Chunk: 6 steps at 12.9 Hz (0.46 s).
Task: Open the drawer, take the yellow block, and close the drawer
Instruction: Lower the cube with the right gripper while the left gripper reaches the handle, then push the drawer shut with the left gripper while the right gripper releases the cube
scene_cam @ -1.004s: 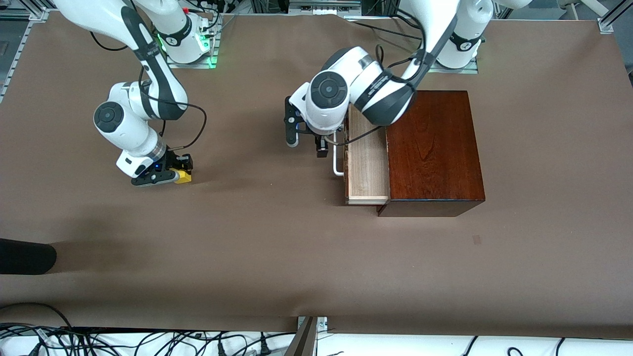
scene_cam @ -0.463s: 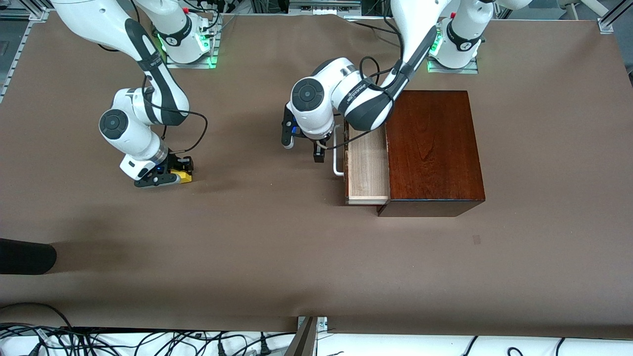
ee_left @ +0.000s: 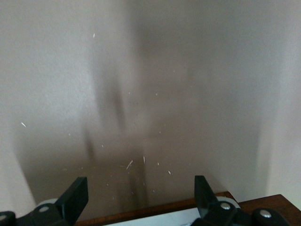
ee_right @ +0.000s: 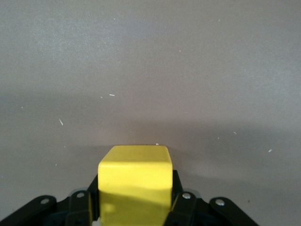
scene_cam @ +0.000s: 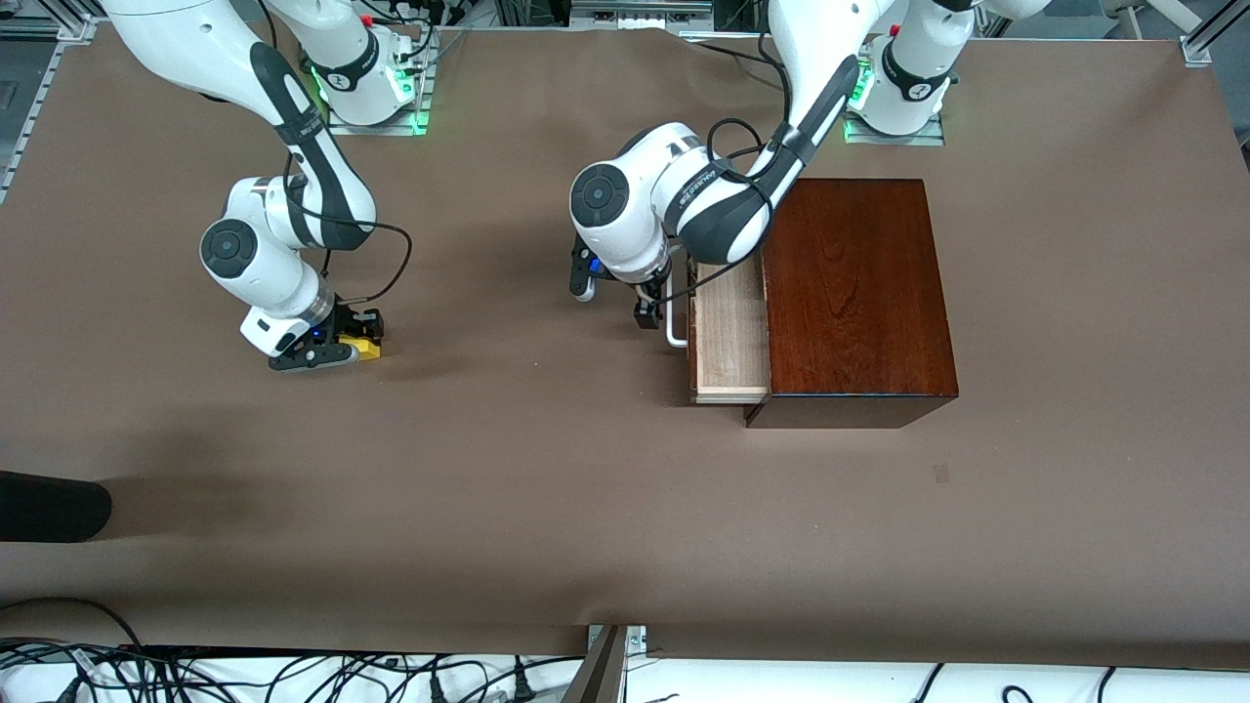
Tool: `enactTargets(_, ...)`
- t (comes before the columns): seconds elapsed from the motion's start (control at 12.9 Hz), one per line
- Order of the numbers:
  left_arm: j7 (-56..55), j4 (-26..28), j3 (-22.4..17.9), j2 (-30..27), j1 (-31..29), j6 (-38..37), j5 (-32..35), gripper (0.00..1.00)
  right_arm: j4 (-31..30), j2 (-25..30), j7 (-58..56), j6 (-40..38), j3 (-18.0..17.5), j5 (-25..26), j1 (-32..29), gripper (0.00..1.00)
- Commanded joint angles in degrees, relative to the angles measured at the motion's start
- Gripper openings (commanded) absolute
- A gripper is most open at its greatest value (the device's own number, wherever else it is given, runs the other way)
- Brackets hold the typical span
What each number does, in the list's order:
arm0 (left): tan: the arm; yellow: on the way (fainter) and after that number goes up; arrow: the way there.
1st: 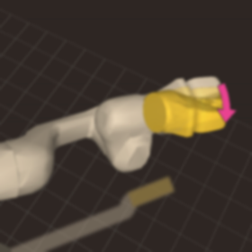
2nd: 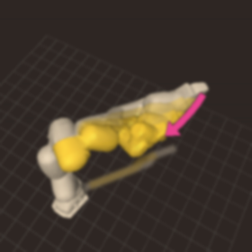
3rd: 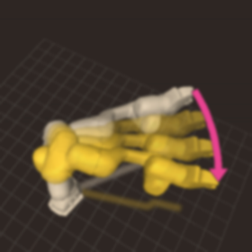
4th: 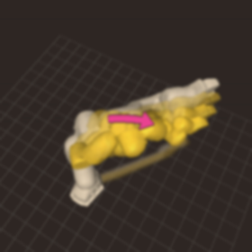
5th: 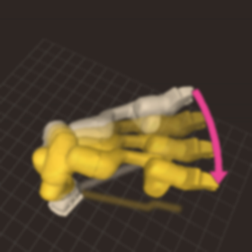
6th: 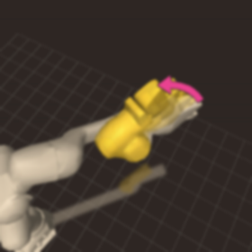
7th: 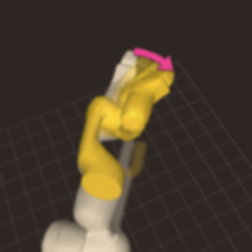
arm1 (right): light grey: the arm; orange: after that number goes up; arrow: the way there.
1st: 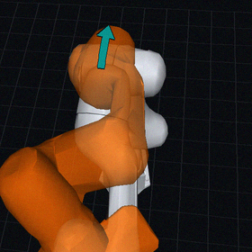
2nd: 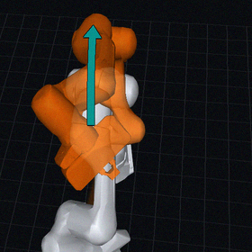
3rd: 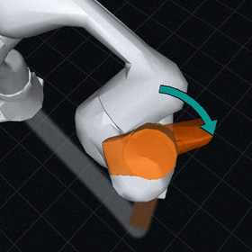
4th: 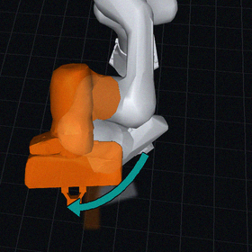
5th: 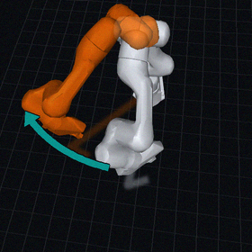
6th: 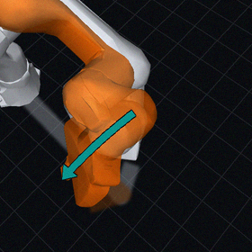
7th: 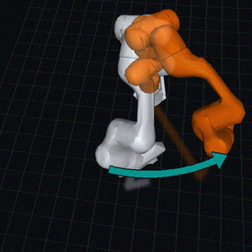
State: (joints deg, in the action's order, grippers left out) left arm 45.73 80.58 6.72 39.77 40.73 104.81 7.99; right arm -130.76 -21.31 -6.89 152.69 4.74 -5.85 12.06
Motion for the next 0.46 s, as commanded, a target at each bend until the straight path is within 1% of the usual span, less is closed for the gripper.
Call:
enactTargets(0.0, 1.6, -0.1, -0.8, -0.5, -2.0, -4.7, 2.6, 1.0, 0.1, 2.7, -0.4, -0.1, -0.9, 0.1, -0.8, 1.0)
enactTargets(0.08, 2.1, 0.4, -0.8, -0.5, -2.9, -5.3, 2.9, 1.0, 0.1, 4.2, -0.5, -1.2, -0.8, 0.1, -0.8, 1.0)
enactTargets(0.23, 7.0, 0.5, -0.8, -0.7, -5.1, -5.4, 3.7, 1.0, 0.8, 8.7, -0.6, -5.9, -0.8, 0.2, -1.0, 1.0)
enactTargets(0.39, 9.9, 0.5, -0.8, -0.7, -7.3, -5.5, 3.6, 1.0, 3.1, 12.9, -0.6, -11.9, -0.9, 0.2, -1.0, 1.0)
